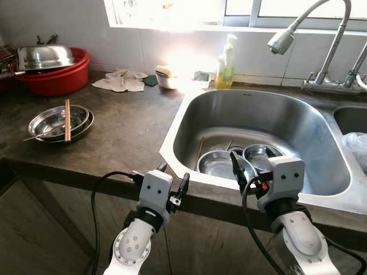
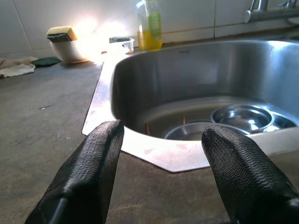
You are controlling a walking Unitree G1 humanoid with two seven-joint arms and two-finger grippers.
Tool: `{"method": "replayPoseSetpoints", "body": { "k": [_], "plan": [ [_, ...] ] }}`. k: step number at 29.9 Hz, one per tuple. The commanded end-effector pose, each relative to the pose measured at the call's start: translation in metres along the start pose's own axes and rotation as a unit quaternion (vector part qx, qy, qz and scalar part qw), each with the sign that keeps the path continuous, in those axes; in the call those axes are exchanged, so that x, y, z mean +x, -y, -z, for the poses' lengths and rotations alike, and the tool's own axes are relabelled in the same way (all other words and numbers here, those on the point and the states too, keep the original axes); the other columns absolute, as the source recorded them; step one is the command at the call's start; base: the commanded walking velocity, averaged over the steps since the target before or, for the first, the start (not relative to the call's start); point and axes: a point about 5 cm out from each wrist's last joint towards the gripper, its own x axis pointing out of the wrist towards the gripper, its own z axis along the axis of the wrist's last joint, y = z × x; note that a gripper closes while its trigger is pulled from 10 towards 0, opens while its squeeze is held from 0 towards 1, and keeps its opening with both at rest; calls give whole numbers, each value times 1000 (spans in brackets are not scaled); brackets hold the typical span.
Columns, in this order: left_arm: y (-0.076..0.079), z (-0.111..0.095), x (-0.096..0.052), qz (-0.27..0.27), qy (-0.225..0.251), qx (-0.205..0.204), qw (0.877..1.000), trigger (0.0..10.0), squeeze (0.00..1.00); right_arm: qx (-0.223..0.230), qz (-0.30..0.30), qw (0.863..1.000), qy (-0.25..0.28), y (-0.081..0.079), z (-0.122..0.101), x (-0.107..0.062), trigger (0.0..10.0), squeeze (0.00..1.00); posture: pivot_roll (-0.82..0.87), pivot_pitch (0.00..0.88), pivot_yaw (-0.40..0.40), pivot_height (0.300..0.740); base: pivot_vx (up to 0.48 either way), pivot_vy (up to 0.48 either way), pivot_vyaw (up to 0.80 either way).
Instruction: Kitchen organization
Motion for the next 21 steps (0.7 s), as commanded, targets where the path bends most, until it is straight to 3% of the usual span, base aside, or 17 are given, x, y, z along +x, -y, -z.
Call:
{"method": "replayPoseSetpoints", "body": {
  "k": [1, 14, 21],
  "plan": [
    [-1, -5, -1, -3, 10, -7, 1000, 10000, 0, 1, 3, 1000, 9, -2, -4, 1, 10000, 0, 109, 0, -12, 740, 0, 0, 0],
    [2, 1, -4, 0, -3, -6, 1000, 10000, 0, 5, 11, 1000, 4, 1, -4, 13, 10000, 0, 112, 0, -21, 740, 0, 0, 0],
    [4, 3, -5, 3, -7, -9, 1000, 10000, 0, 8, 5, 1000, 3, -3, -4, 14, 10000, 0, 108, 0, -23, 740, -246, 0, 0]
  ]
}}
